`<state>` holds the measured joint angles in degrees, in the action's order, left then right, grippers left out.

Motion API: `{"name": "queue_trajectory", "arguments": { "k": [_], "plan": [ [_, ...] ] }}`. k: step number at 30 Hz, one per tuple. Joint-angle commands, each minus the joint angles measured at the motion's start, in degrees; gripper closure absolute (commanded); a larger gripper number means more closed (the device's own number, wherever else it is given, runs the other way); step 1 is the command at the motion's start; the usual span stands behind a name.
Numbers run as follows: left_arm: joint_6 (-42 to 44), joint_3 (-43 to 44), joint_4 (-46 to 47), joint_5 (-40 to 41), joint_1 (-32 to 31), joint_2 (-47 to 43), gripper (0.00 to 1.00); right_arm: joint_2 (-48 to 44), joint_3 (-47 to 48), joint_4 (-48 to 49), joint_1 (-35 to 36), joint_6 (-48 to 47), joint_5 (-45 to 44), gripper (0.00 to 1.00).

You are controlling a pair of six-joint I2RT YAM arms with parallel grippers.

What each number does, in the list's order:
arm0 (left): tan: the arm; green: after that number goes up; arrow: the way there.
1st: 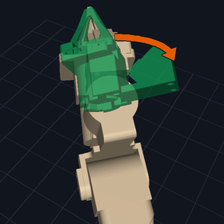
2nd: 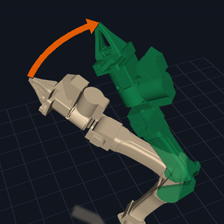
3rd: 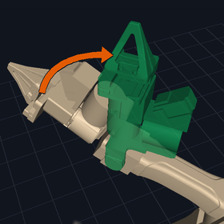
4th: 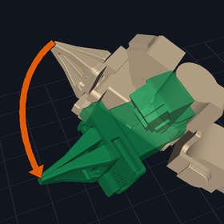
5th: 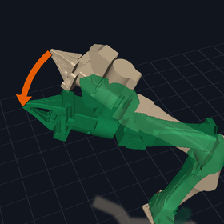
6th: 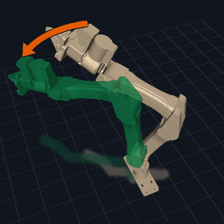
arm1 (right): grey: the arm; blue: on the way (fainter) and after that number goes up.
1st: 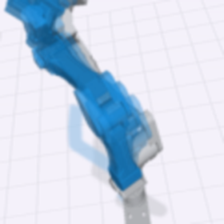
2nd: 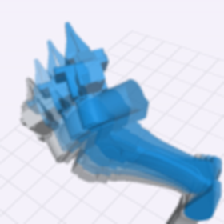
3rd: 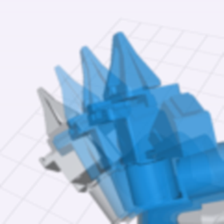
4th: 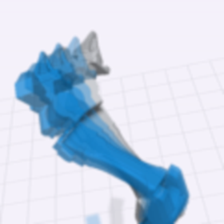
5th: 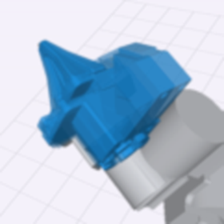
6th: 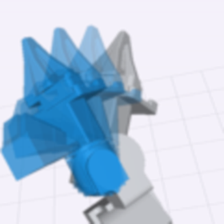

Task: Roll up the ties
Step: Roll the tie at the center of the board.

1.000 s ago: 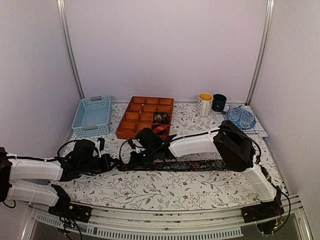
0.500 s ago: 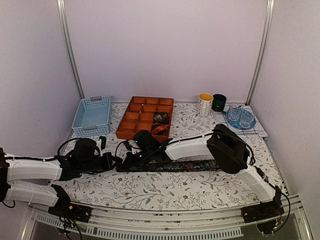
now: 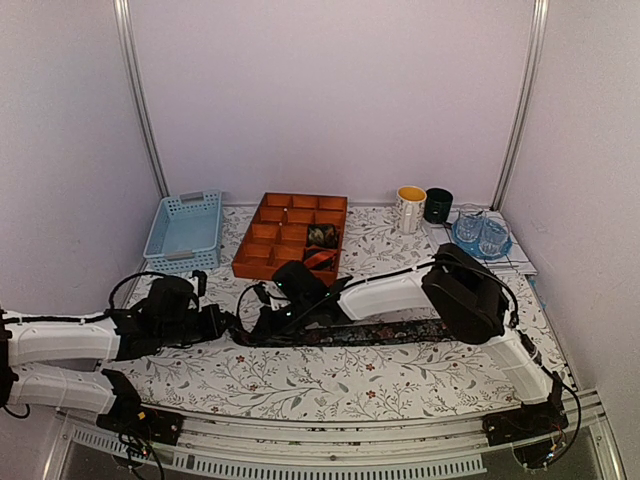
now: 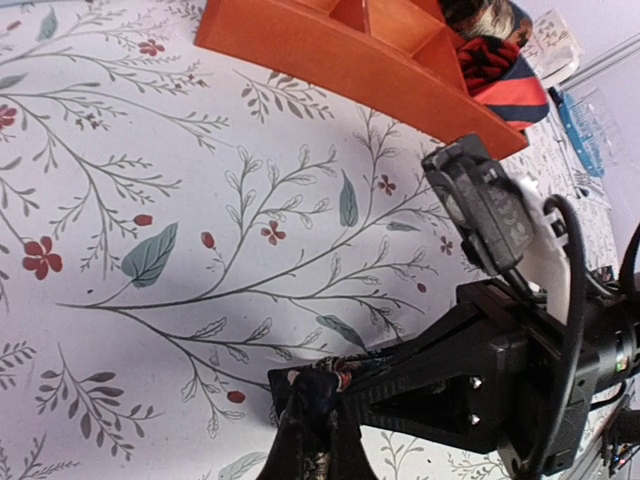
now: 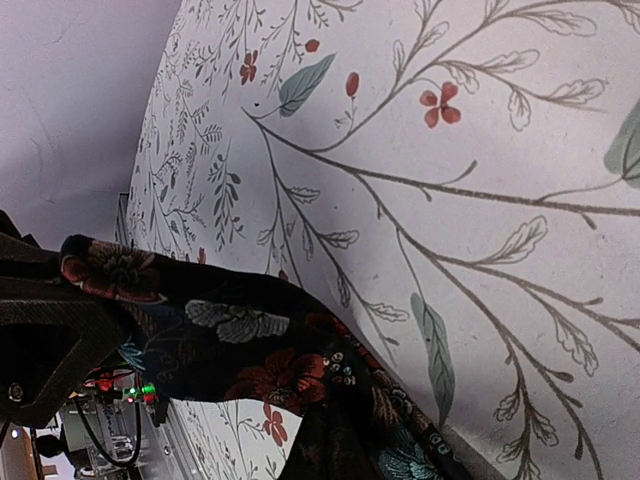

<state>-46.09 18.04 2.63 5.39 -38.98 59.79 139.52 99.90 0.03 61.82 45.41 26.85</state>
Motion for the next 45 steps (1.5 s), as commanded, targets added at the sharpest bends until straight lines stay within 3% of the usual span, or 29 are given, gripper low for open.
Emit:
{"name": "queue_trajectory", "arguments": {
  "k": [1,8,13,20,30,45],
  "plan": [
    [1.6,1.6,-3.1,3.4,-1.0,-0.4,1.0,-12.3,-1.2,-4.3,0.0,-2.0,-0.5,1.0],
    [1.8,2.3,-3.9,4.8,-2.2,0.0,1.0,-15.5,-0.9,-3.3,0.0,-2.6,1.3,1.0],
    [3.0,4.3,-6.0,6.7,-3.7,1.1,1.0,-21.1,-2.2,-6.7,-0.4,-6.3,-3.1,1.0],
    [4.1,7.7,-8.3,10.5,-7.5,5.2,1.0,-33.7,-13.1,-5.7,-1.0,-9.1,-13.2,0.97],
    [5.0,14.7,-12.5,18.4,-14.2,13.9,1.0,-46.9,-32.9,7.7,-1.0,-8.8,-14.1,0.92],
    [6.0,26.8,-16.0,23.6,-21.4,31.4,1.0,-55.1,-44.2,9.0,-1.0,-8.4,-24.5,0.82]
  ]
}}
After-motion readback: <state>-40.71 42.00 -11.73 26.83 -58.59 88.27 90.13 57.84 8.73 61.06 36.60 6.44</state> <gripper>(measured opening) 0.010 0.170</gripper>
